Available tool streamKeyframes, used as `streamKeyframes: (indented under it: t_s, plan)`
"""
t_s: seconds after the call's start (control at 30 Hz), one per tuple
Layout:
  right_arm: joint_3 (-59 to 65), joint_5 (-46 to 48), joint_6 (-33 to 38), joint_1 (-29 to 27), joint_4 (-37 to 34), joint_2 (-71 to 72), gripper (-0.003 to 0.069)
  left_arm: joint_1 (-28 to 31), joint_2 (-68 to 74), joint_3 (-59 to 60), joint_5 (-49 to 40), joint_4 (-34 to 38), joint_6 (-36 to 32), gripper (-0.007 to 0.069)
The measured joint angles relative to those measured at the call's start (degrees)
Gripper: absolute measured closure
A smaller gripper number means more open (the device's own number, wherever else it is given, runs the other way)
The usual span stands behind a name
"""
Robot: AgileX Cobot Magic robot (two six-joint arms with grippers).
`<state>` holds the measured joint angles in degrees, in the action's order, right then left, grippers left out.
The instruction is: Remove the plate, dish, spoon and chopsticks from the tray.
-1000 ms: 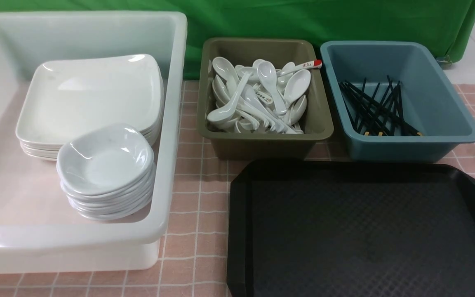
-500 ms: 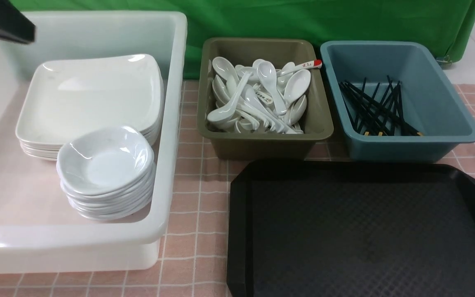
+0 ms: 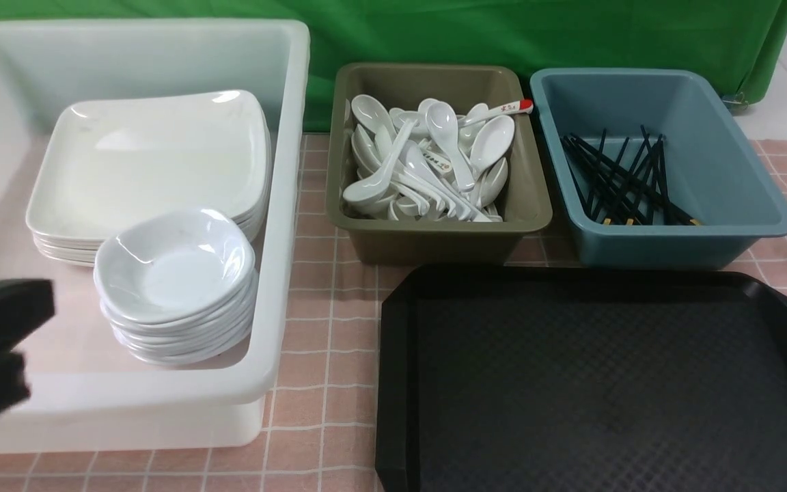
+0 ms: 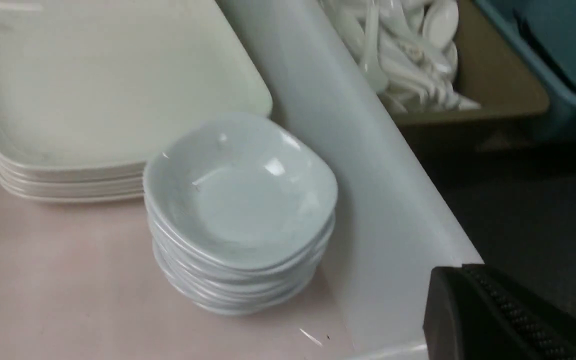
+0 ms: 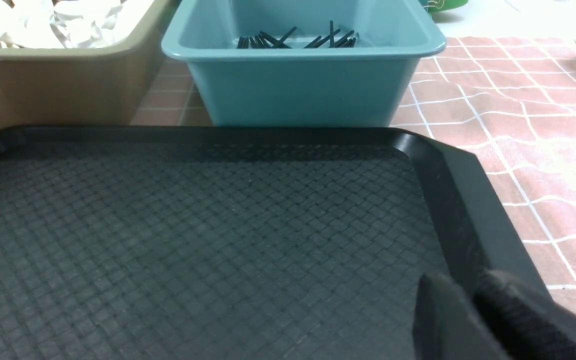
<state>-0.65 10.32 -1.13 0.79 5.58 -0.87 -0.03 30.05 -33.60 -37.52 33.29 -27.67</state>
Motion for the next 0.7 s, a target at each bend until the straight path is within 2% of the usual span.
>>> streamKeyframes:
  t_s: [0.13,0.43,0.57,0.7]
  plan:
    - [0.0,0.0,0.0,0.0,0.0,0.0,0.0489,0.0,-6.1,3.9,3.4,-0.6,0.8,0.0626]
    - [0.0,0.0,0.0,0.0,0.0,0.0,0.0453,0.0,-7.4,4.5,8.3,-9.0,-4.6,0.0625]
    - [0.0,0.0,0.0,0.0,0.0,0.0,0.0434,0.0,-7.4,8.8,17.4,-12.9,-5.2,0.0625]
    - [0.0,0.0,0.0,0.0,0.0,0.0,0.0423,0.0,-7.4,13.0,20.6,-13.1,-4.0,0.0624]
